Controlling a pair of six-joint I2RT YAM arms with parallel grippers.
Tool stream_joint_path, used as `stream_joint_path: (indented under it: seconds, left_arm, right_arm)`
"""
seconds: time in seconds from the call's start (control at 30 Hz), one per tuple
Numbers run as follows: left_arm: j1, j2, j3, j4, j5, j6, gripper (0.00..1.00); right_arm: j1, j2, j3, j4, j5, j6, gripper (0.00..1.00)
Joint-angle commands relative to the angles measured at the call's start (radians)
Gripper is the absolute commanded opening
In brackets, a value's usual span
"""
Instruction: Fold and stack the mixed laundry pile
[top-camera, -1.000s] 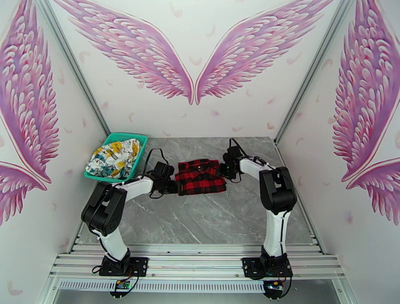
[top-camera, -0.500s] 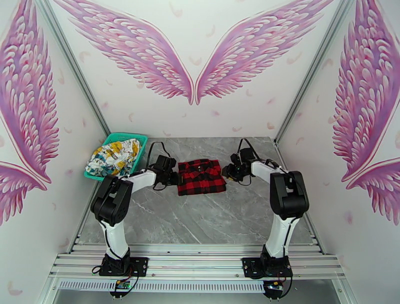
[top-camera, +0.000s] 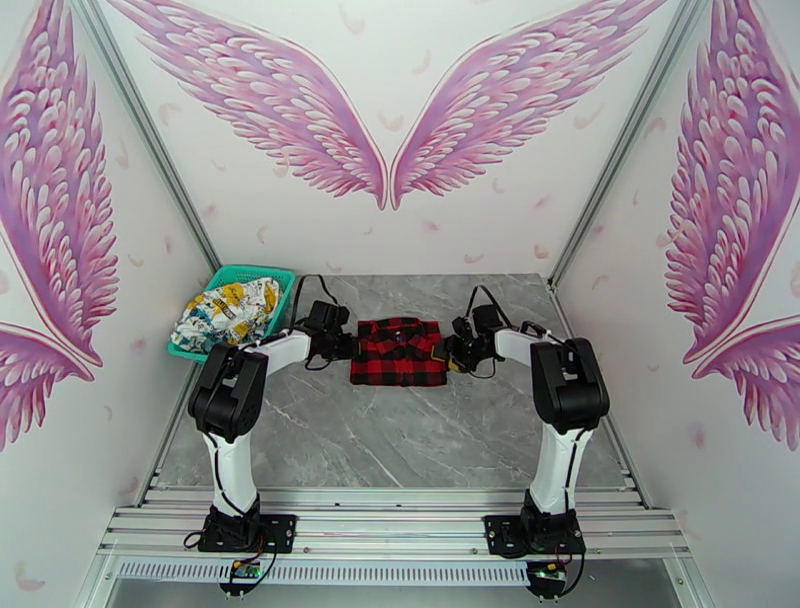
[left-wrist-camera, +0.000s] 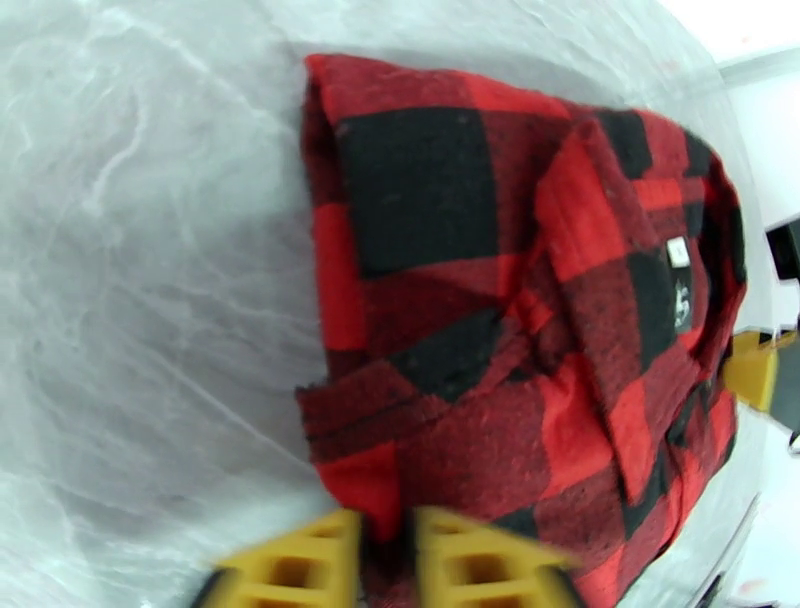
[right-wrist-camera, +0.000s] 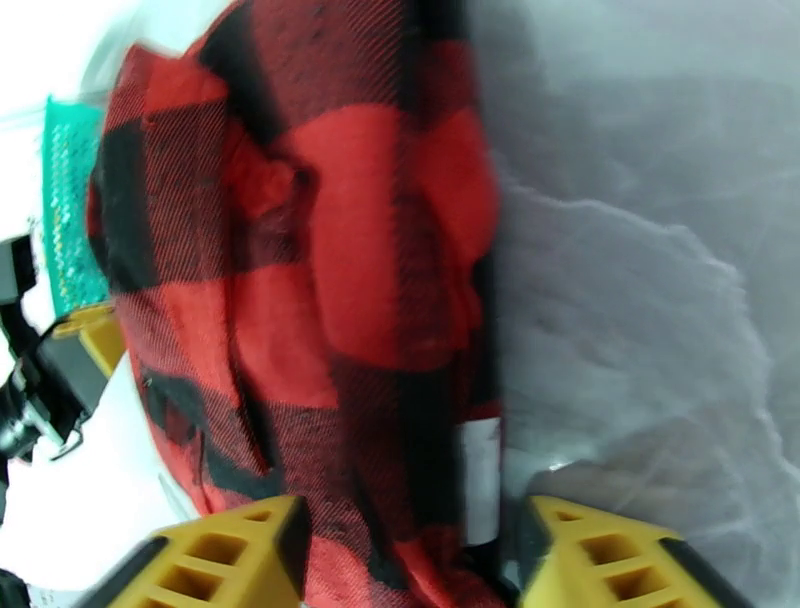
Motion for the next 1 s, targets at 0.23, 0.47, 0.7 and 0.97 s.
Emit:
stream_joint_path:
  seconds: [0.23,0.47,0.7,0.97]
  left_arm:
    - [0.007,-0.055,0.012,-0.058,-0.052,0.048,0.36]
    - [0.020,-0.031,0.007,-0.032,-0.021,0.044,0.35]
    - [0.027,-0.045,0.011,-0.040,-0.013,0.045,0.35]
    - [0.039,-0.142,0.024,-0.113,-0.013,0.057,0.42]
  right_arm:
    - [0.064,0.015,-0.018,-0.040,0.076,0.032,0.63]
    - [0.094,0.076,0.016,0.023,0.016,0.084,0.50]
    - [0.099,0.109,0.116,-0.037,0.046,0.062,0.18]
    - [0.077,0.081,0.259,-0.209,0.271,-0.064,0.00]
